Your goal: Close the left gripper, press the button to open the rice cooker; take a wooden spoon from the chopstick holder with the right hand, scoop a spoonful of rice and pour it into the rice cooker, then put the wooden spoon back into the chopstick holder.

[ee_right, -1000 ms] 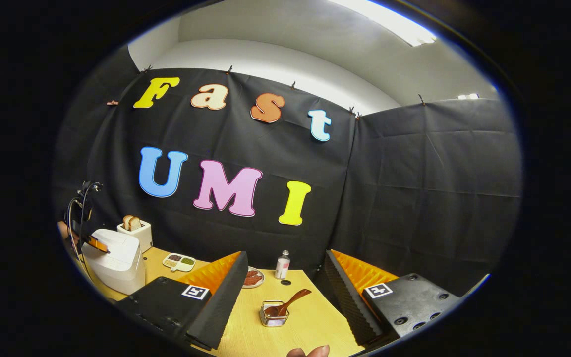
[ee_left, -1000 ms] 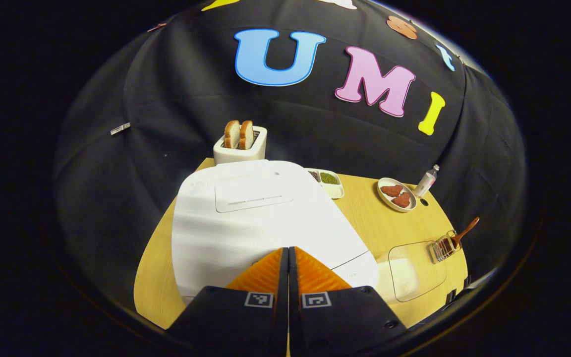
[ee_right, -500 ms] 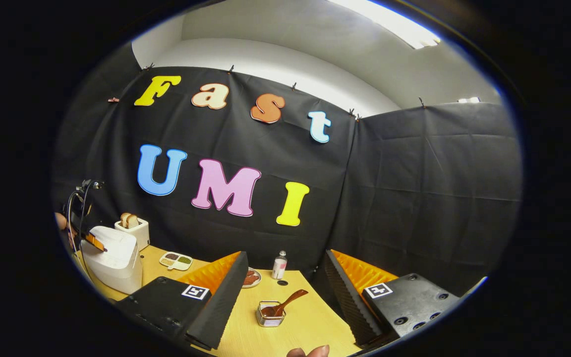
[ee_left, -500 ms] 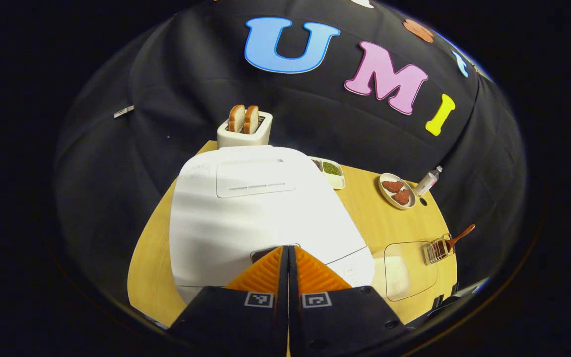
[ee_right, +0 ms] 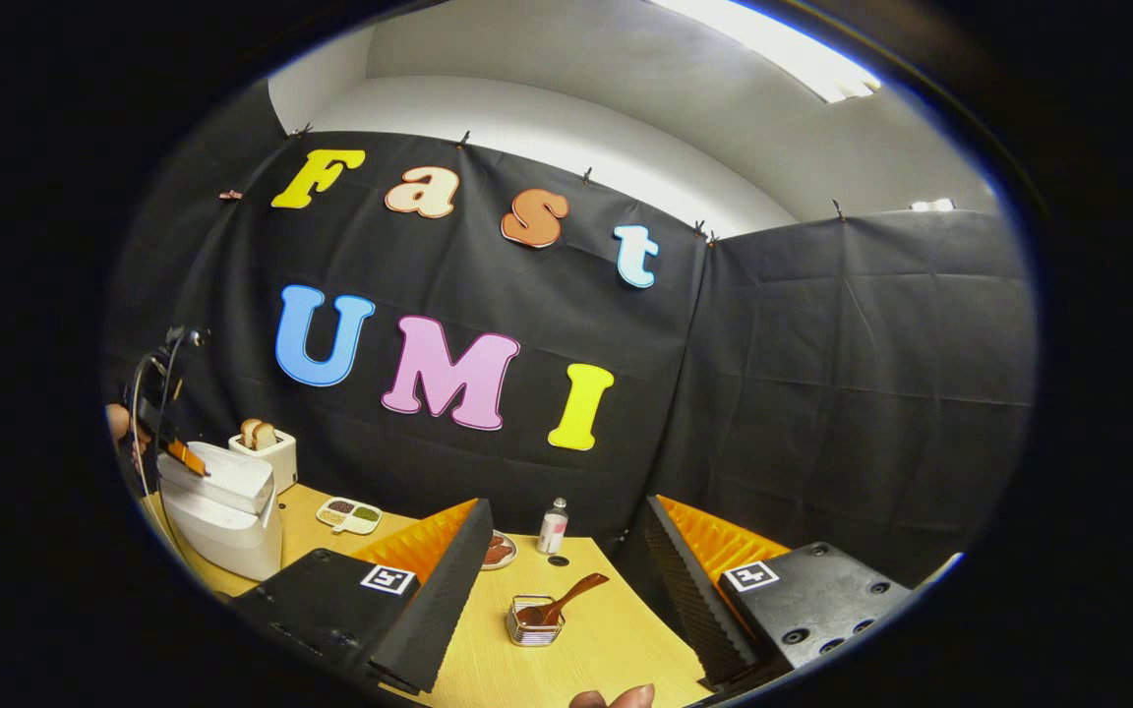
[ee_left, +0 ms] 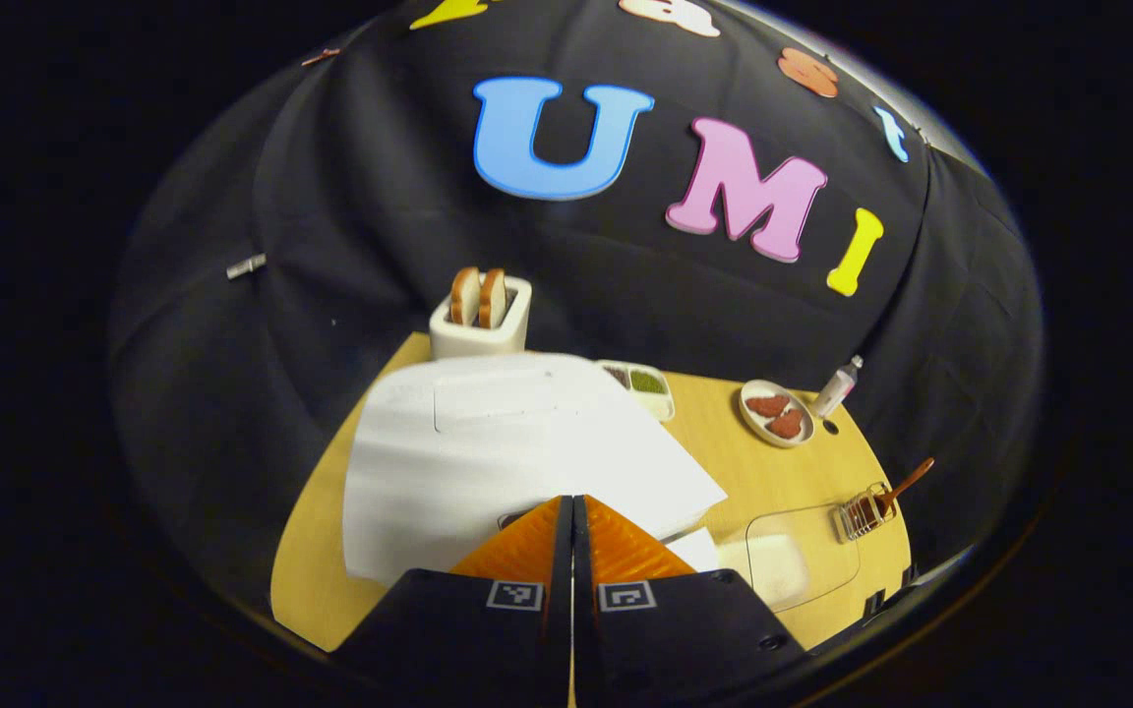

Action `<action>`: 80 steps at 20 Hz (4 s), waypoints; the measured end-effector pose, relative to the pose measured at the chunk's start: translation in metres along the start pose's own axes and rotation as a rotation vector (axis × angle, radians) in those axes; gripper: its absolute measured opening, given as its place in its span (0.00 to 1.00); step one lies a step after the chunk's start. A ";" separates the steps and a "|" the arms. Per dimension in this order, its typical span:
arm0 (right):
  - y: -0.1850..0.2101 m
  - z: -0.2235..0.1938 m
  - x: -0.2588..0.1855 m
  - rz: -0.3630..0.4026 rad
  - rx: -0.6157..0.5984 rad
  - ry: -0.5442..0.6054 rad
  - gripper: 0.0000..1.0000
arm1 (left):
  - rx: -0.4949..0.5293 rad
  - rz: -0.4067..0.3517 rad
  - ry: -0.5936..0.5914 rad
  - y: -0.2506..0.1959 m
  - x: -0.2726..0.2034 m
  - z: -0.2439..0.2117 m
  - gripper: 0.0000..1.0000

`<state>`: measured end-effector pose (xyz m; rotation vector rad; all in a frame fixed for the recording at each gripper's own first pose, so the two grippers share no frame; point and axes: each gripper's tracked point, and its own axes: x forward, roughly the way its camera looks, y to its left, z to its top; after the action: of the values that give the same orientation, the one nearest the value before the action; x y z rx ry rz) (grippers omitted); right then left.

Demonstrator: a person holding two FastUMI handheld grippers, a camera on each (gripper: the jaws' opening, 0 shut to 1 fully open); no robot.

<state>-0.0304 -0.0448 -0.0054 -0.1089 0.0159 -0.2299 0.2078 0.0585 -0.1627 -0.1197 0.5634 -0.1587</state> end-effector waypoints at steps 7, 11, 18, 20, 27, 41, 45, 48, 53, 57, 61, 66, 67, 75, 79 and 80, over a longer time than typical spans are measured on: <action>-0.007 -0.002 0.000 0.007 0.002 -0.002 0.98 | -0.040 0.078 -0.333 0.004 -0.064 0.084 0.09; -0.018 -0.015 0.009 0.043 0.008 0.017 0.97 | -0.074 0.072 -0.430 0.000 -0.108 0.088 0.51; -0.042 -0.075 0.055 0.143 0.117 0.118 0.98 | 0.034 0.163 -0.566 -0.035 -0.186 0.083 0.91; -0.054 -0.095 0.069 0.149 0.131 0.141 0.98 | 0.029 0.171 -0.564 -0.053 -0.204 0.076 0.95; -0.058 -0.178 0.113 0.251 0.178 0.275 0.98 | 0.058 0.194 -0.576 -0.109 -0.251 0.051 0.95; 0.004 -0.350 0.203 0.374 0.396 0.625 0.87 | 0.053 0.307 -0.483 -0.156 -0.273 0.010 0.95; 0.013 -0.359 0.217 0.360 0.405 0.645 0.45 | 0.035 0.347 -0.472 -0.151 -0.279 0.004 0.95; 0.023 -0.348 0.213 0.389 0.456 0.658 0.27 | 0.026 0.366 -0.467 -0.144 -0.285 -0.001 0.95; 0.015 -0.317 0.220 0.353 0.479 0.607 0.10 | 0.015 0.365 -0.477 -0.138 -0.286 0.000 0.95; 0.004 -0.269 0.223 0.350 0.442 0.514 0.11 | 0.017 0.362 -0.482 -0.122 -0.293 -0.001 0.95; 0.010 -0.206 0.216 0.360 0.443 0.414 0.11 | 0.009 0.348 -0.497 -0.101 -0.300 0.003 0.95; 0.064 -0.147 0.181 0.433 0.417 0.329 0.11 | -0.002 0.331 -0.499 -0.069 -0.304 0.001 0.95; 0.079 -0.140 0.173 0.453 0.396 0.317 0.11 | 0.003 0.328 -0.497 -0.063 -0.306 0.001 0.95; 0.191 -0.170 0.114 0.543 0.123 0.337 0.11 | 0.029 0.272 -0.487 -0.023 -0.301 0.007 0.95; 0.221 -0.216 0.108 0.518 -0.059 0.385 0.11 | 0.046 0.242 -0.485 -0.007 -0.297 0.013 0.95; 0.229 -0.226 0.108 0.510 -0.107 0.395 0.11 | 0.047 0.235 -0.481 -0.004 -0.296 0.011 0.95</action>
<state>0.1199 0.1279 -0.2550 -0.1606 0.4445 0.2625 -0.0329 0.1092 0.0017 -0.0424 0.0908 0.0861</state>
